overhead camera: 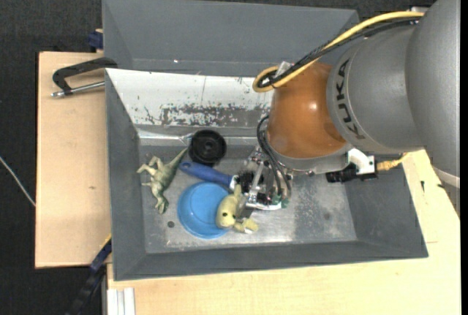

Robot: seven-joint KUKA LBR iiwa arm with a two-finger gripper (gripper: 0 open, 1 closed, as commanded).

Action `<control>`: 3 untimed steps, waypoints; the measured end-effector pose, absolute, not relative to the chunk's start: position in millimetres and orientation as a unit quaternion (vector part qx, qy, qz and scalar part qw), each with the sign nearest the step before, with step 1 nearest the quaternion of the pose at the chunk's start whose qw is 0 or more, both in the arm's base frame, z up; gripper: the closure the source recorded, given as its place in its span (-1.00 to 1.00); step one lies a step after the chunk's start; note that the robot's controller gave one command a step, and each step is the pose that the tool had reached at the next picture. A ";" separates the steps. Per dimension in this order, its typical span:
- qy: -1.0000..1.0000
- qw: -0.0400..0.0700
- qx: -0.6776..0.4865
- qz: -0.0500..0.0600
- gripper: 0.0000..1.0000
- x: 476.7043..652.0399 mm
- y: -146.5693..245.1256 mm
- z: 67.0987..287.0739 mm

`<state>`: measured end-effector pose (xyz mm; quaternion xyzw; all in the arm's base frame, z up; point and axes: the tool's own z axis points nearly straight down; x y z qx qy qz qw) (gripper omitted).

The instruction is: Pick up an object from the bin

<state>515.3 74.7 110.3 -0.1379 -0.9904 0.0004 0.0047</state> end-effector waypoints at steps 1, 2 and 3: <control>-0.970 0.009 -0.243 0.004 -1.00 504.8 72.8 79.8; -0.970 0.006 -0.241 0.002 -1.00 504.0 71.9 83.6; -0.971 0.007 -0.241 0.002 1.00 503.7 72.3 83.9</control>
Offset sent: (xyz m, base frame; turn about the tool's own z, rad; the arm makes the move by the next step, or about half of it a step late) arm -0.0110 0.0022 -0.0403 0.2211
